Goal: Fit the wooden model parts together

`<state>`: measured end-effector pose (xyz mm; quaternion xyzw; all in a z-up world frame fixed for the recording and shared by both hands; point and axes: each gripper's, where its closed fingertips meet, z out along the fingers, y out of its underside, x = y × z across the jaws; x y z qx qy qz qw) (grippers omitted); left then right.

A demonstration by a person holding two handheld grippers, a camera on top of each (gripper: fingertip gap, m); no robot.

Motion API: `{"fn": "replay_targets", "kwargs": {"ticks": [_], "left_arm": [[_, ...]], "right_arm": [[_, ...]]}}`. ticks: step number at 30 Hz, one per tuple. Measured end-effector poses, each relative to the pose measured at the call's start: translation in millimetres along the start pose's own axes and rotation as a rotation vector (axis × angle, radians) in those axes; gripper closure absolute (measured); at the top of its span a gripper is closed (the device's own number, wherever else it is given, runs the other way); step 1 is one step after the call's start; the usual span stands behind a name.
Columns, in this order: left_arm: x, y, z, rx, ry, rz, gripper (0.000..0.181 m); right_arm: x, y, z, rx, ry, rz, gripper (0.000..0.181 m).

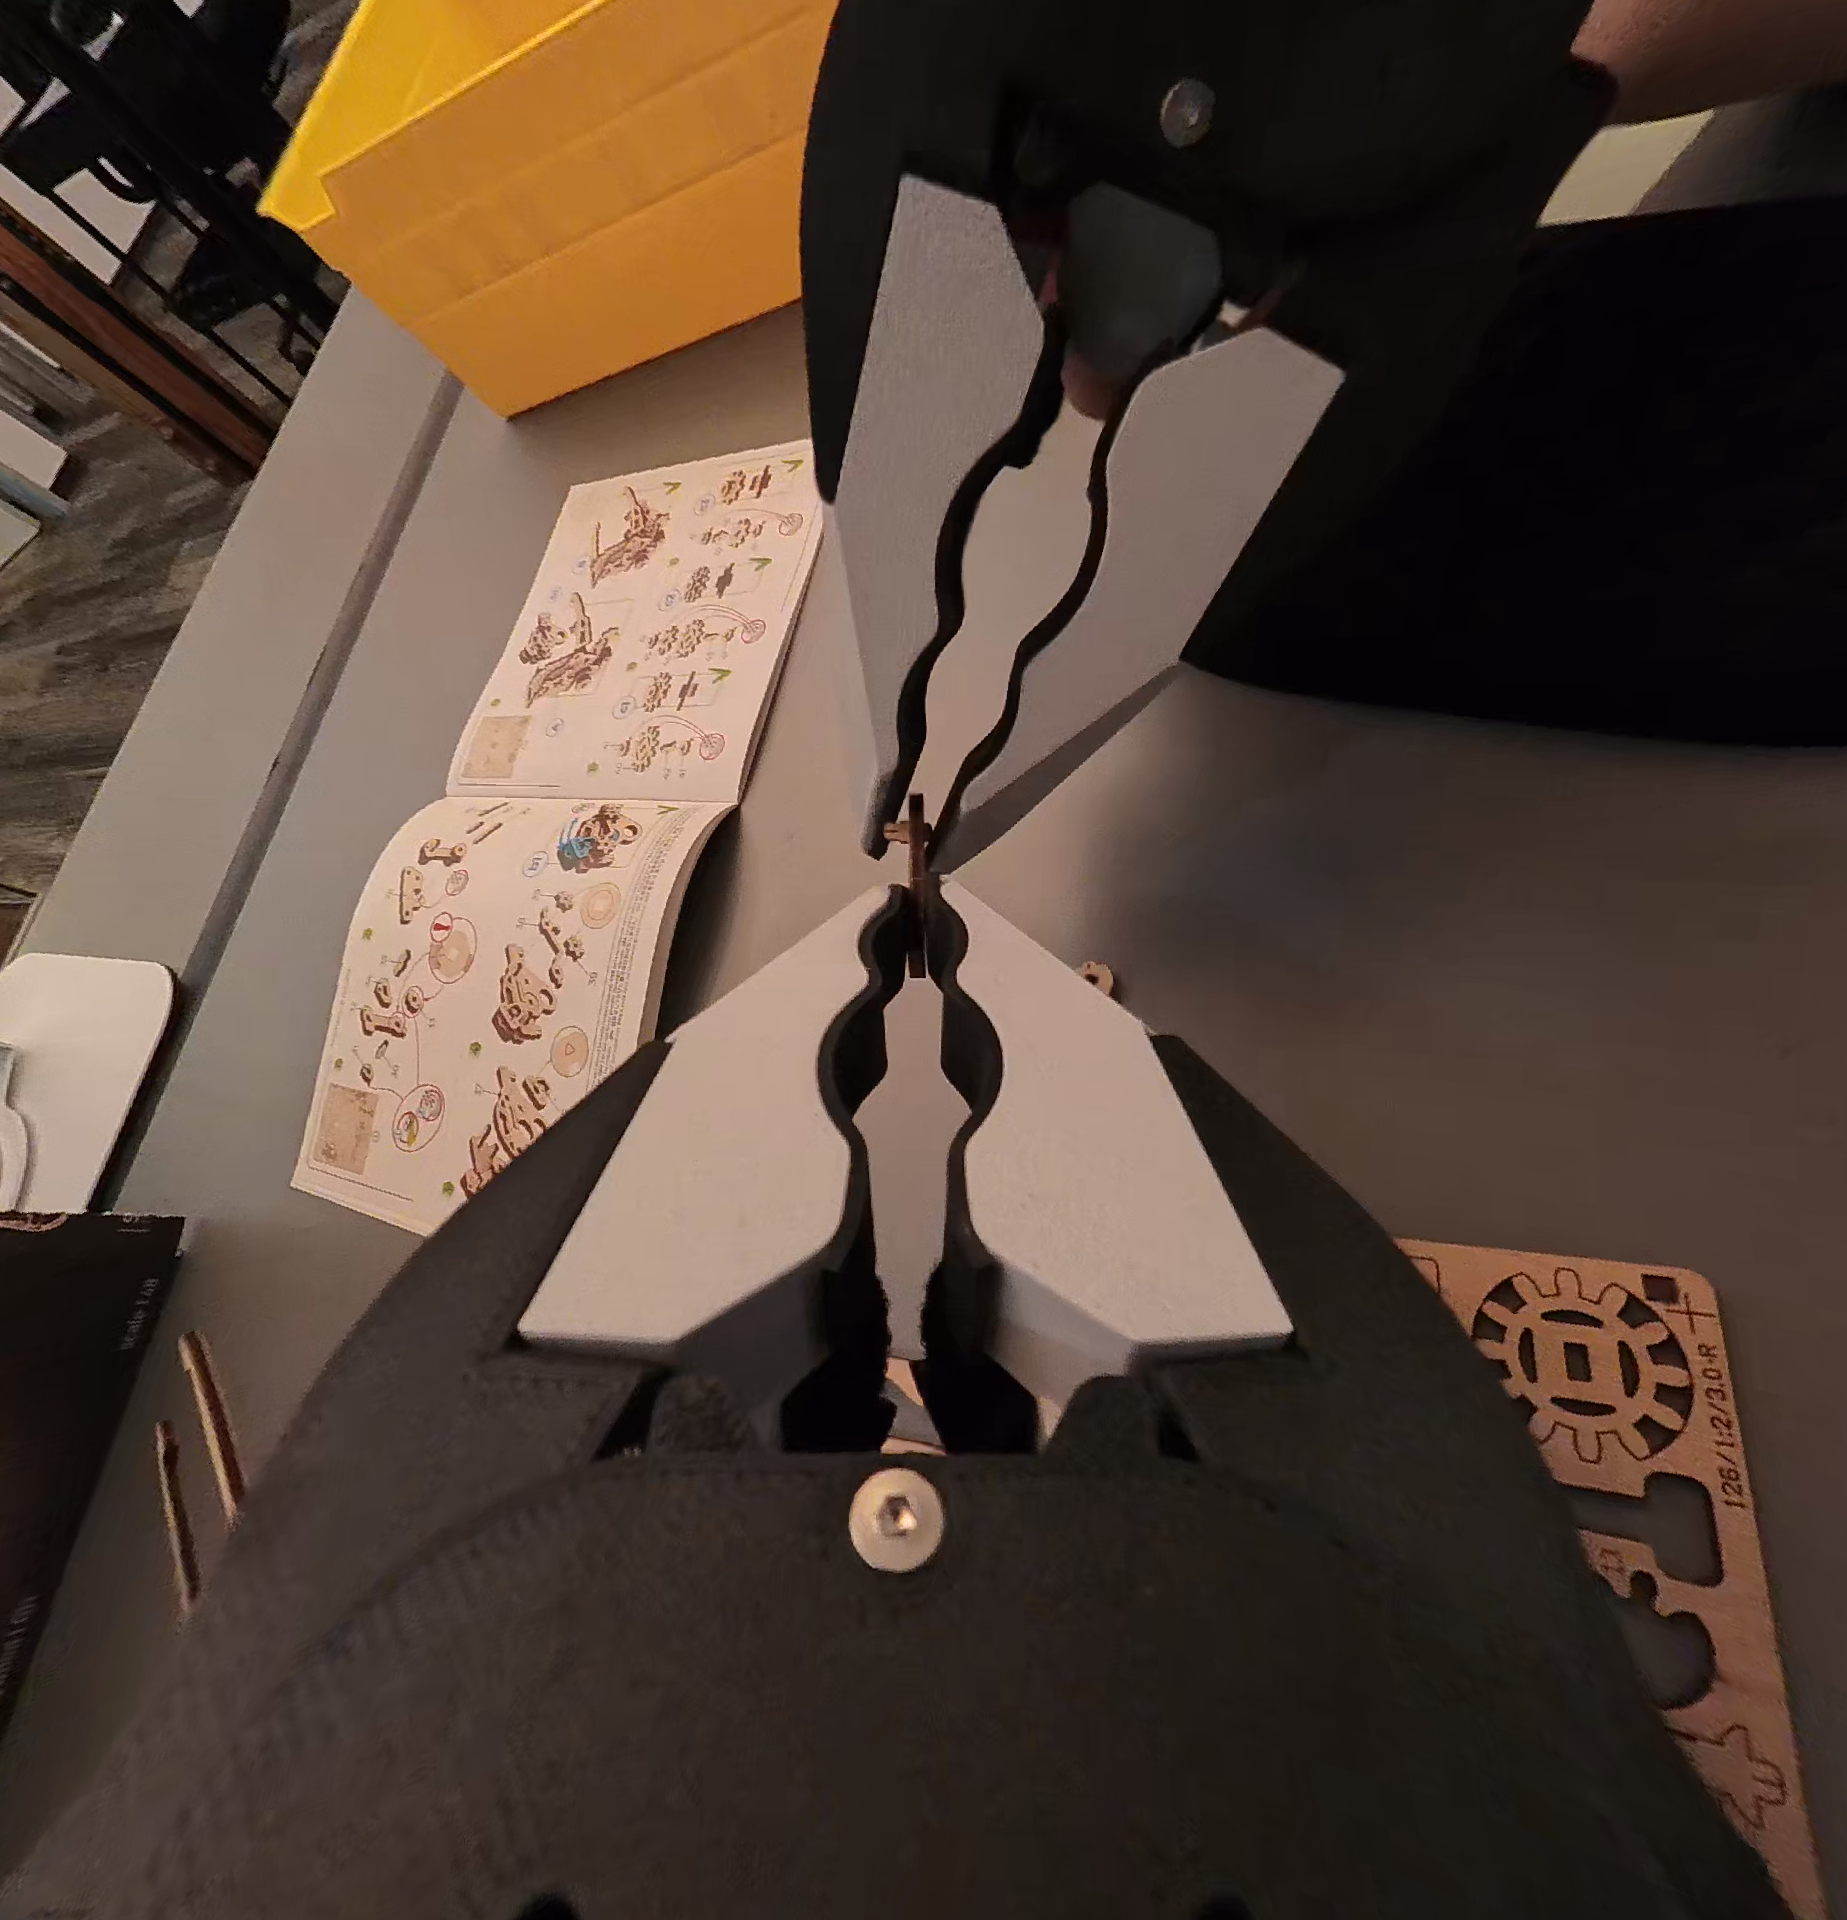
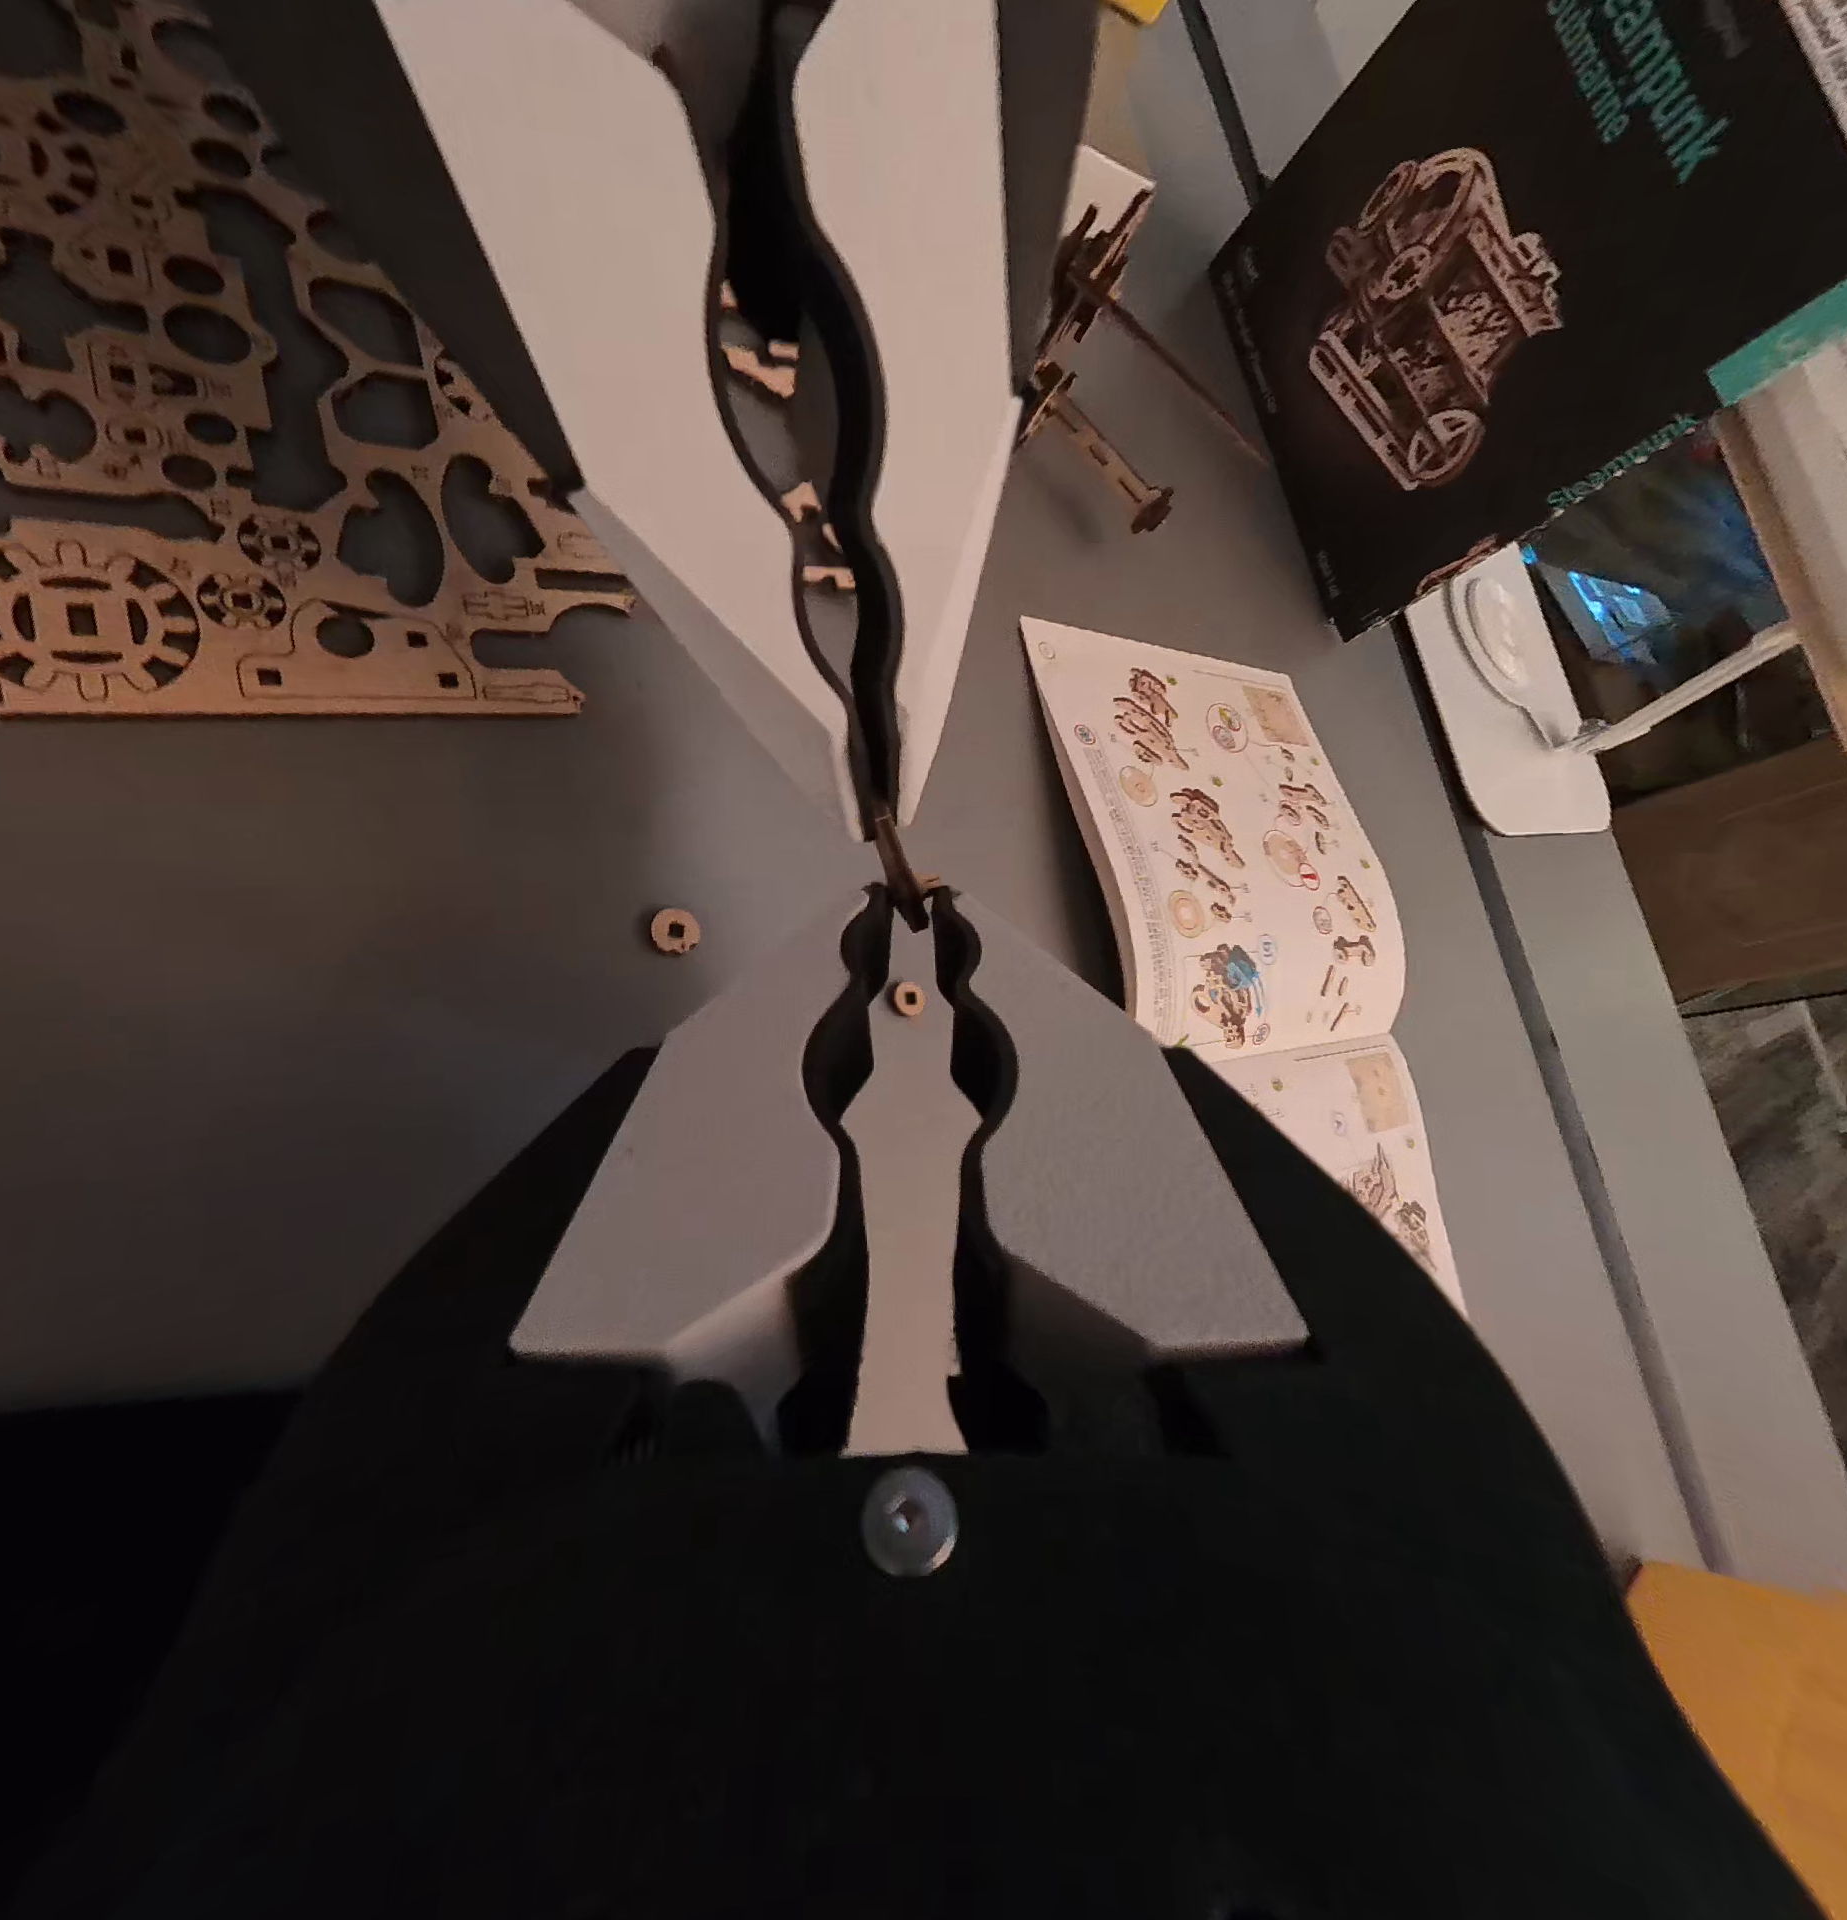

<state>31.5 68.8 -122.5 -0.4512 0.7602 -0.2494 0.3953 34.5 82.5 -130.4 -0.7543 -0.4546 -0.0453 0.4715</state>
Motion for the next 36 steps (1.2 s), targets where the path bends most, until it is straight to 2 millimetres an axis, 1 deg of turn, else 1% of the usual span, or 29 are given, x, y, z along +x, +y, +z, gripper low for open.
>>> {"fn": "replay_targets", "kwargs": {"ticks": [3,5,9,13,15,17,18,19,20,21,22,23,24,26,27,29,32,34,36], "left_arm": [[1,2,1,-0.010,0.006,0.014,0.181],[-1,0,0,0.001,0.004,0.004,0.181],[2,-3,-2,0.021,0.031,-0.005,0.181],[7,1,0,-0.001,0.071,-0.012,0.181],[9,5,3,-0.019,0.107,-0.056,0.181],[7,8,5,-0.012,0.160,-0.197,0.181],[8,10,5,-0.005,0.215,-0.303,0.181],[11,14,4,-0.015,0.302,-0.428,0.181],[11,15,3,-0.005,0.373,-0.568,0.181],[10,13,1,0.026,0.445,-0.712,0.181],[7,9,-3,0.066,0.514,-0.844,0.181],[4,9,-5,0.091,0.562,-0.957,0.181],[2,10,-6,0.093,0.600,-1.030,0.181],[3,18,-3,0.061,0.610,-1.097,0.181],[5,22,-2,0.036,0.614,-1.104,0.181],[12,22,0,0.017,0.657,-1.125,0.181],[17,20,1,0.018,0.704,-1.160,0.181],[17,21,1,0.015,0.720,-1.180,0.181],[17,21,0,0.018,0.731,-1.197,0.181]], "right_arm": [[-2,2,1,-0.002,0.008,-0.048,0.177],[0,0,1,0.016,0.015,-0.047,0.178],[-4,-2,-2,0.068,-0.027,-0.055,0.179],[-11,3,1,0.056,-0.047,-0.122,0.180],[-14,6,5,0.052,-0.074,-0.100,0.179],[-12,12,9,0.041,-0.124,0.017,0.178],[-13,14,8,0.033,-0.158,0.059,0.172],[-9,15,7,0.033,-0.156,0.073,0.156],[-5,14,5,0.045,-0.137,0.055,0.153],[-6,12,3,0.073,-0.127,0.010,0.153],[-11,10,2,0.111,-0.138,-0.043,0.156],[-15,9,2,0.137,-0.139,-0.079,0.161],[-15,8,5,0.154,-0.121,-0.089,0.162],[-17,4,6,0.201,-0.120,-0.088,0.161],[-14,-1,5,0.236,-0.099,-0.085,0.161],[-19,-8,3,0.280,-0.129,-0.082,0.162],[-32,-8,3,0.281,-0.200,-0.111,0.164],[-29,-7,5,0.278,-0.175,-0.124,0.164],[-30,-8,5,0.275,-0.186,-0.106,0.165]]}}
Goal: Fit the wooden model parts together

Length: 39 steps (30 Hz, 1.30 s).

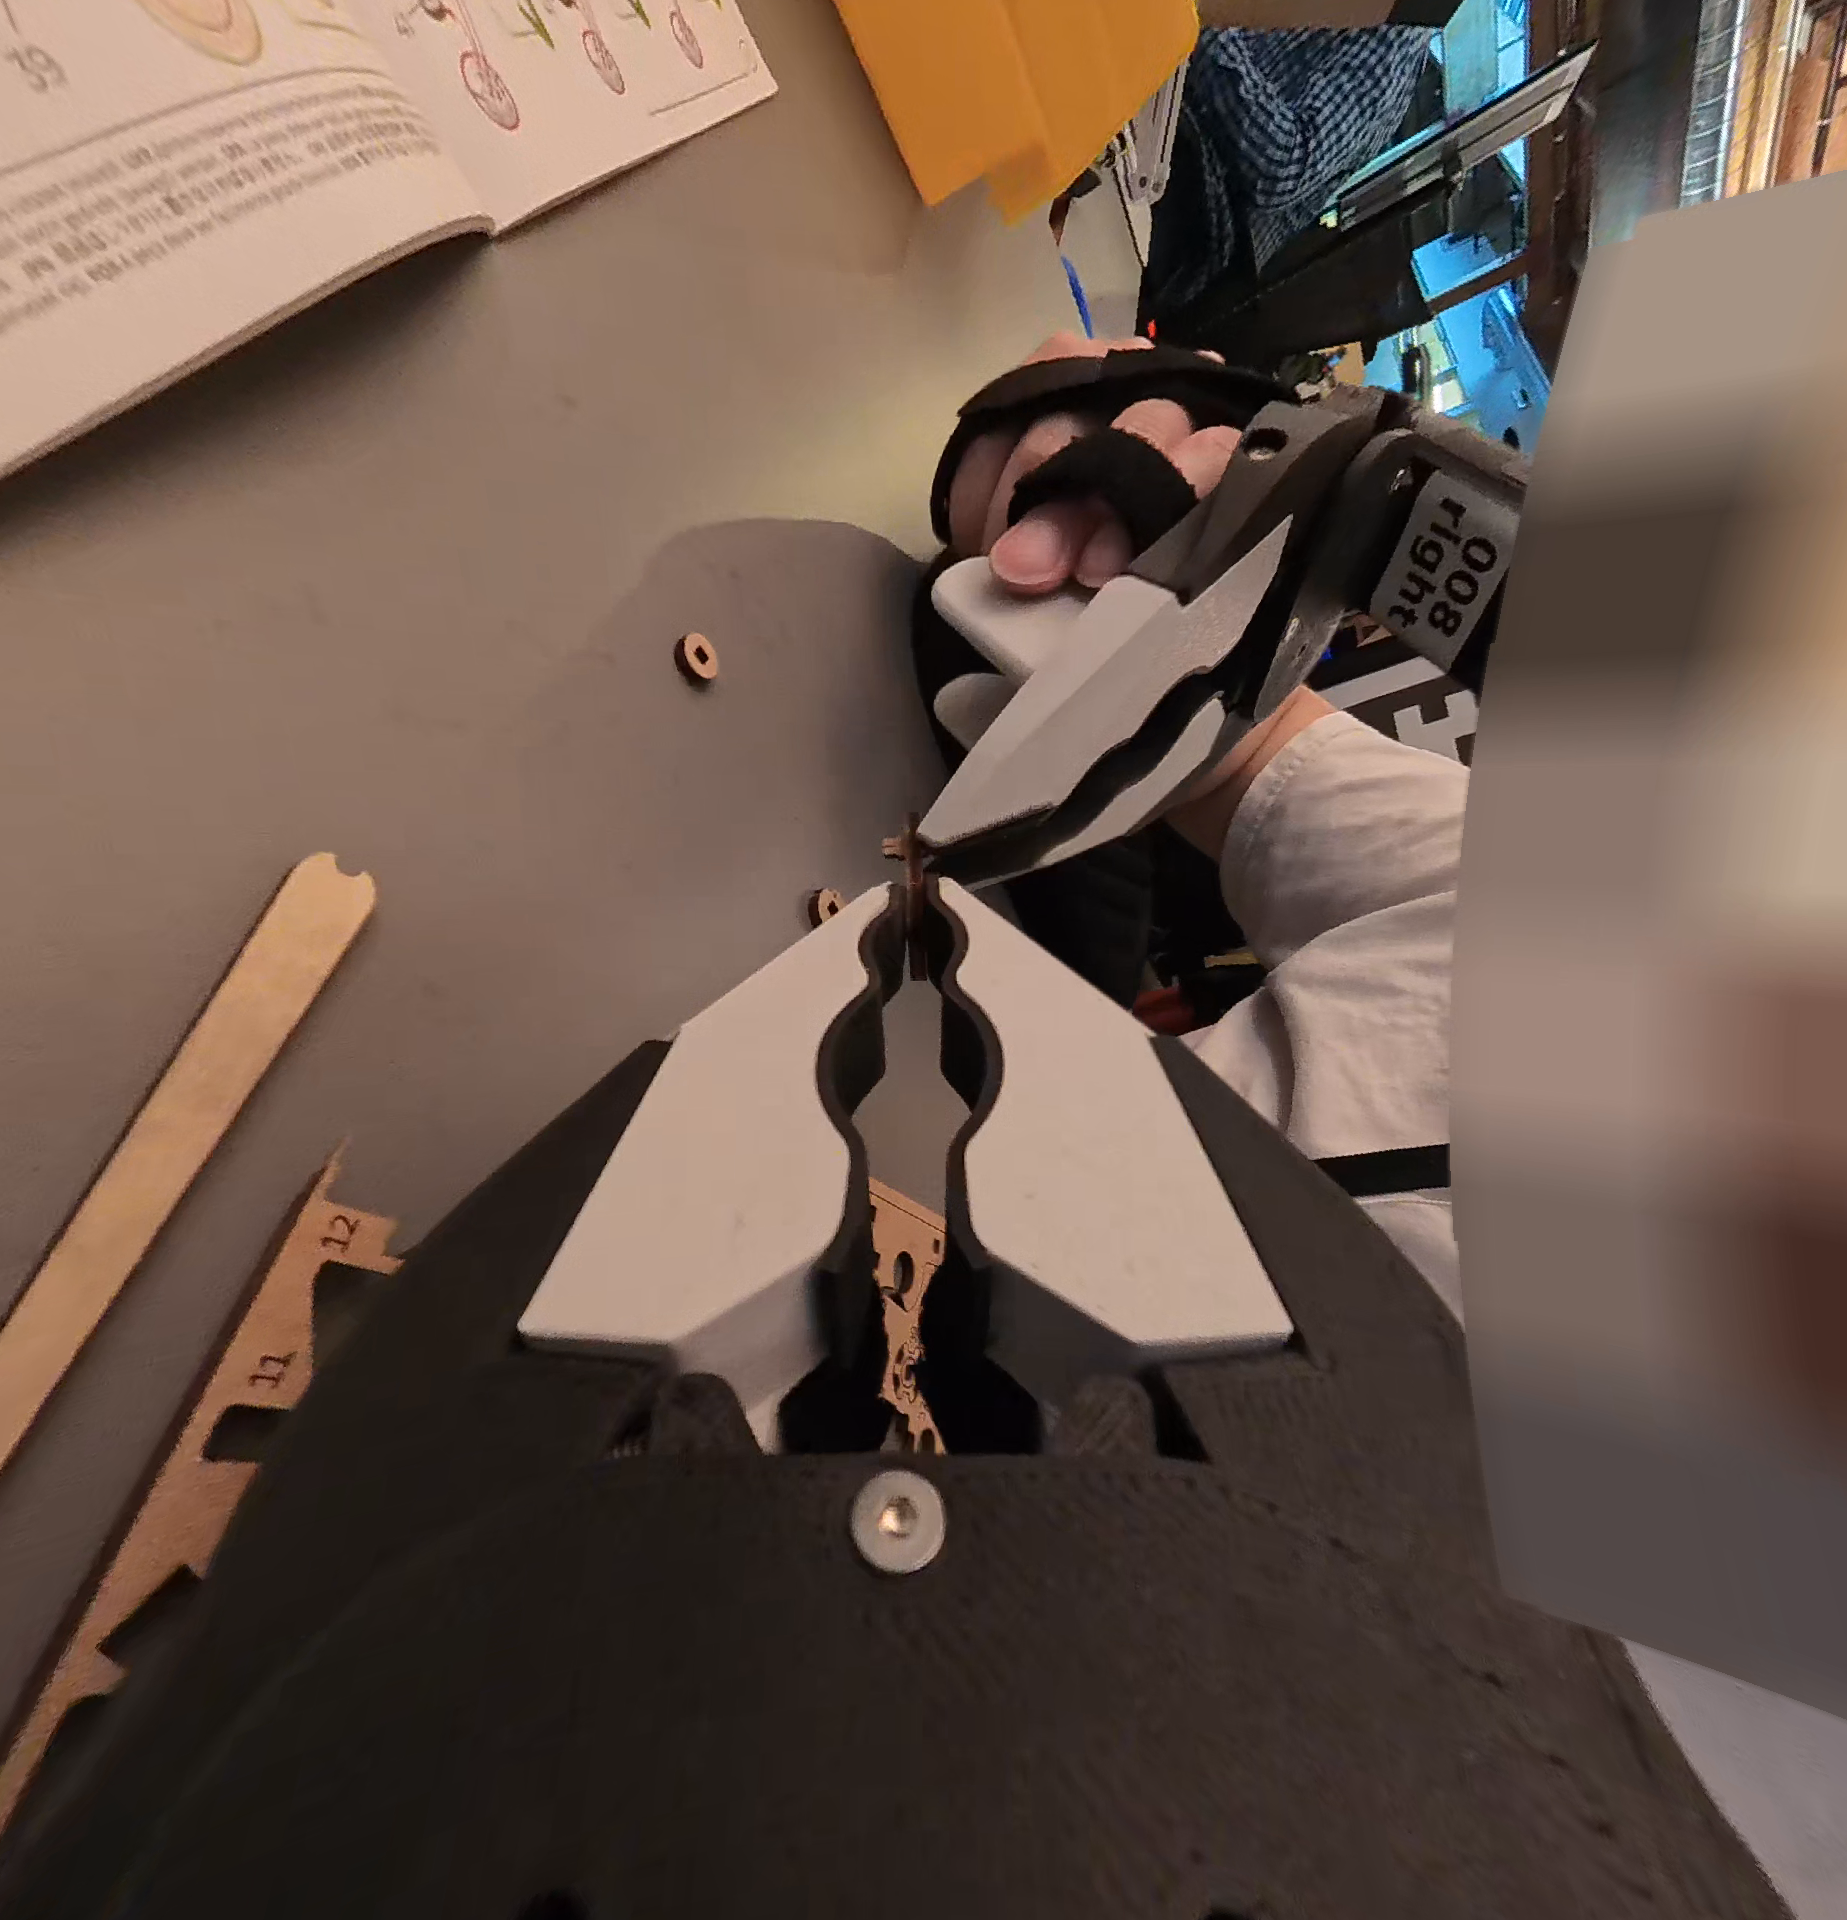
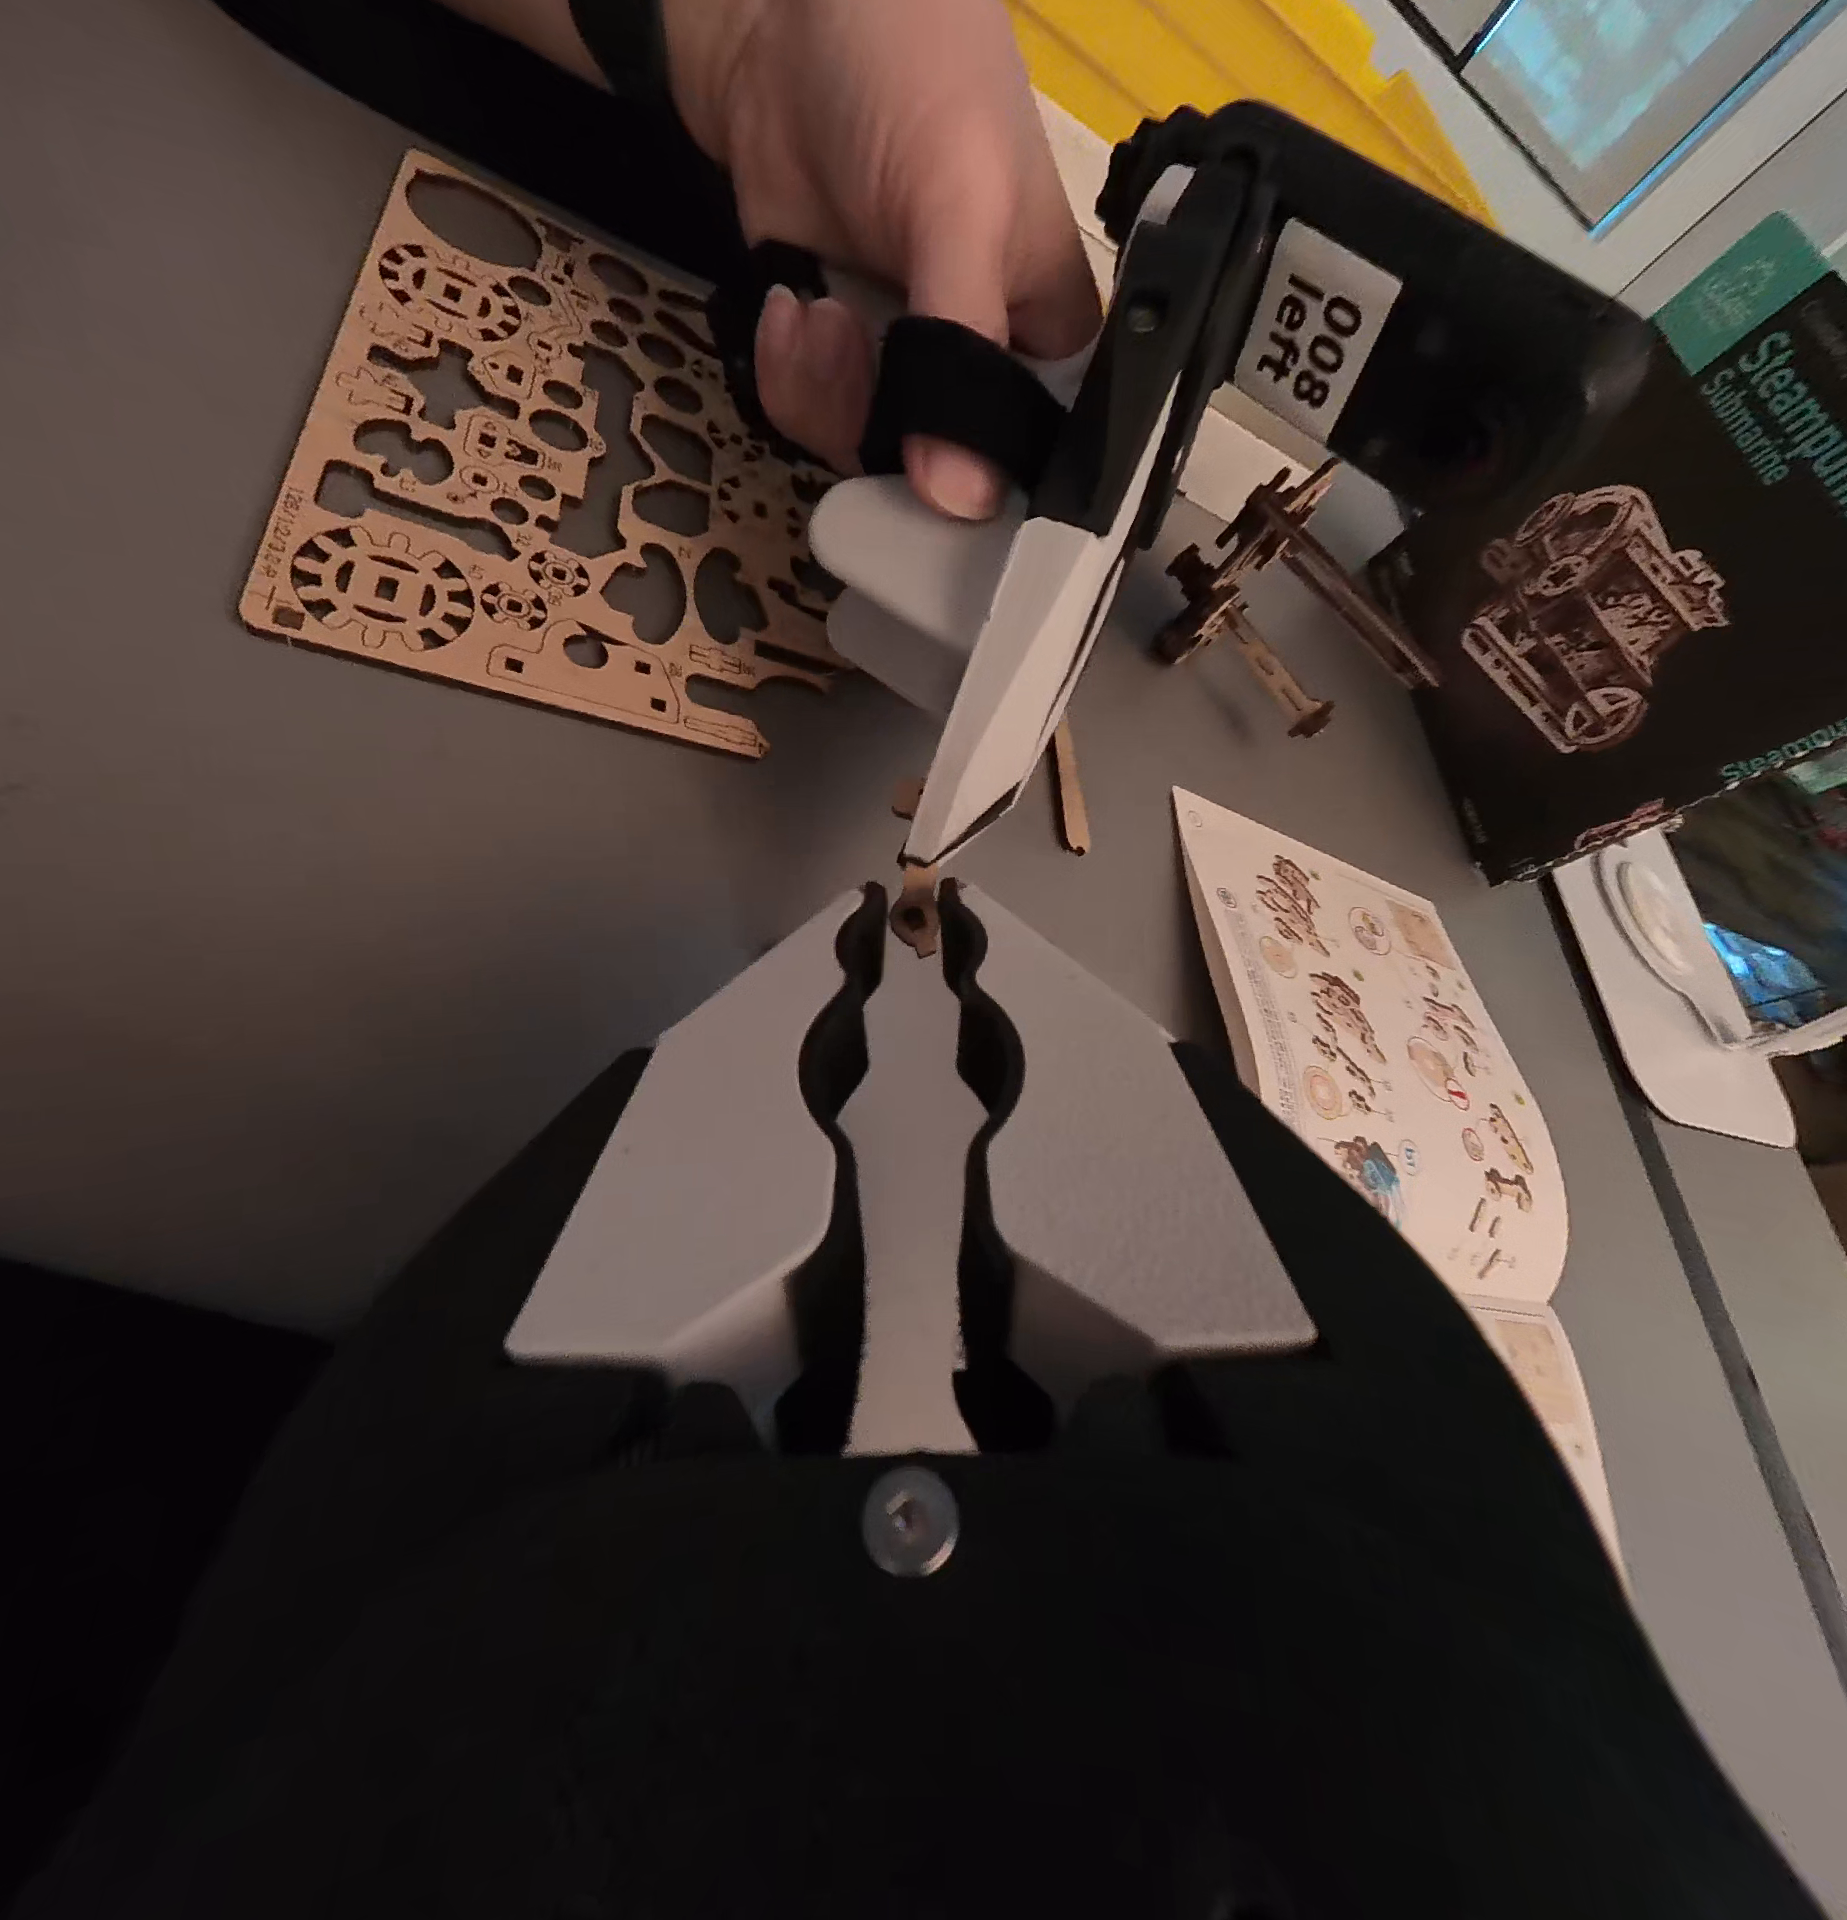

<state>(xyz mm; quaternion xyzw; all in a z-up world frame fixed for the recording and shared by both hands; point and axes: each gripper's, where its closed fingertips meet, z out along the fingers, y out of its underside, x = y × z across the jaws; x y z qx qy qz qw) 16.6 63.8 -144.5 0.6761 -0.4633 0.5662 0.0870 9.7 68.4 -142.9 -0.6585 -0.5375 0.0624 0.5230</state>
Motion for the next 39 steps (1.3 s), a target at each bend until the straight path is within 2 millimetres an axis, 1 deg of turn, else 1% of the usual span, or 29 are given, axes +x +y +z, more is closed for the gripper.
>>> {"fn": "replay_targets", "kwargs": {"ticks": [3,4,10,12,19,23,26,27,29,30,32,33,34,36,37,38,39], "left_arm": [[6,-2,-1,0.013,0.046,-0.024,0.181],[5,-2,-1,0.012,0.044,-0.027,0.181],[-1,-2,-2,0.014,-0.001,-0.015,0.181],[-3,-2,-2,0.014,-0.012,-0.011,0.181],[-9,2,2,-0.009,-0.061,-0.010,0.181],[-10,1,0,0.000,-0.067,-0.024,0.181],[-7,1,-1,-0.009,-0.053,-0.005,0.181],[-6,-1,-2,-0.012,-0.055,0.011,0.179],[-7,-8,-12,0.004,-0.116,0.070,0.153],[-9,-16,-20,0.036,-0.161,0.113,0.147],[-8,-34,-37,0.130,-0.229,0.209,0.147],[-6,-40,-44,0.169,-0.247,0.234,0.148],[-3,-44,-48,0.198,-0.241,0.246,0.149],[2,-45,-52,0.210,-0.211,0.233,0.151],[3,-45,-52,0.209,-0.194,0.226,0.152],[1,-43,-51,0.204,-0.185,0.215,0.152],[-1,-42,-50,0.193,-0.180,0.200,0.152]], "right_arm": [[1,6,2,-0.036,-0.004,0.027,0.166],[1,7,2,-0.041,-0.001,0.021,0.173],[0,4,3,-0.074,0.001,0.027,0.167],[3,7,5,-0.105,0.025,0.023,0.173],[-3,17,8,-0.270,0.008,0.025,0.174],[-1,17,9,-0.367,0.033,0.036,0.173],[-2,14,7,-0.383,0.027,0.027,0.174],[-1,15,5,-0.391,0.017,0.047,0.174],[3,27,-1,-0.448,-0.011,0.129,0.174],[6,34,-5,-0.474,-0.030,0.185,0.174],[8,37,-15,-0.518,-0.115,0.323,0.174],[9,33,-22,-0.533,-0.155,0.382,0.174],[10,28,-31,-0.559,-0.200,0.423,0.174],[19,22,-45,-0.597,-0.209,0.439,0.174],[21,21,-48,-0.603,-0.211,0.448,0.174],[18,22,-44,-0.592,-0.232,0.474,0.174],[9,28,-38,-0.601,-0.264,0.500,0.174]]}}
